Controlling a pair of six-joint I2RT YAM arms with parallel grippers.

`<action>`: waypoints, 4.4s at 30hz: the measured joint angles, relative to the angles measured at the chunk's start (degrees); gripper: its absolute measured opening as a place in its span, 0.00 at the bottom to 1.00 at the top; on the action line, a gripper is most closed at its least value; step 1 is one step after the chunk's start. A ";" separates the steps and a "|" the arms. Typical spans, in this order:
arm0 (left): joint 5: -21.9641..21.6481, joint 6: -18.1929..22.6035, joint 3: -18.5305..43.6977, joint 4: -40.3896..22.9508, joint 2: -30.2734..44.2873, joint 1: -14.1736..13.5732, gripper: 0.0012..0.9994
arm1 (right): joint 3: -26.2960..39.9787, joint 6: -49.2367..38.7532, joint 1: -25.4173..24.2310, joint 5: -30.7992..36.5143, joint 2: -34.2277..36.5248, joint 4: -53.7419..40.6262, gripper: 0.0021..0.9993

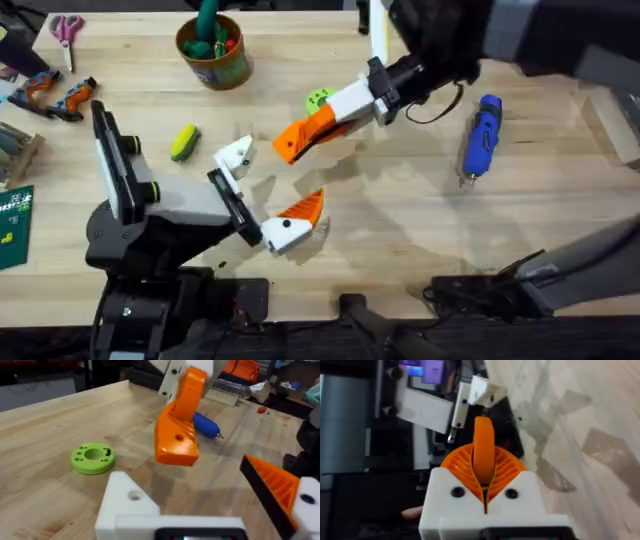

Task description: Pick up the gripper from the table and insert it into the empty holder that is missing its gripper. Then pick up a screw, insert it into the mounting hole, and use the screwdriver to tighten it. Finally, clean up the table by picking up the vegetable and placing it into the bucket.

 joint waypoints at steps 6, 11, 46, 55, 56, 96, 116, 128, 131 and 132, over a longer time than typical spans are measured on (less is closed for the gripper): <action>1.44 0.11 0.00 -0.18 0.01 -0.01 0.99 | -0.17 -3.51 0.02 -8.83 3.46 -0.15 0.01; 1.73 0.66 0.00 -0.25 0.01 0.00 0.99 | -0.20 -4.39 0.34 -11.43 3.47 -0.19 0.01; 1.76 0.90 0.00 -0.25 -0.01 -0.02 0.99 | -0.63 -3.83 3.67 -16.00 14.03 2.64 0.01; 1.73 0.90 0.00 -0.25 -0.01 0.00 0.99 | -0.63 4.19 5.38 -15.92 14.03 11.07 0.01; 1.73 0.90 0.00 -0.25 -0.01 0.00 0.99 | -0.63 4.96 5.55 -15.81 14.03 11.18 0.01; 1.49 0.20 0.00 -0.31 0.01 0.22 0.99 | -0.70 26.20 8.44 -12.09 14.00 25.12 0.01; 2.43 -1.03 0.00 -0.44 0.12 0.22 0.99 | -15.32 47.04 8.83 -6.49 6.00 57.43 0.01; -0.05 -1.29 -0.02 -0.25 0.87 0.65 0.99 | -25.57 71.03 11.34 3.40 3.93 88.13 0.01; -0.98 -1.31 -0.02 -0.17 0.88 0.78 0.99 | -25.70 72.89 11.93 5.57 3.93 89.43 0.01; -1.11 -1.33 -0.02 -0.16 0.89 0.83 0.99 | -25.70 73.29 12.02 5.99 3.93 89.53 0.01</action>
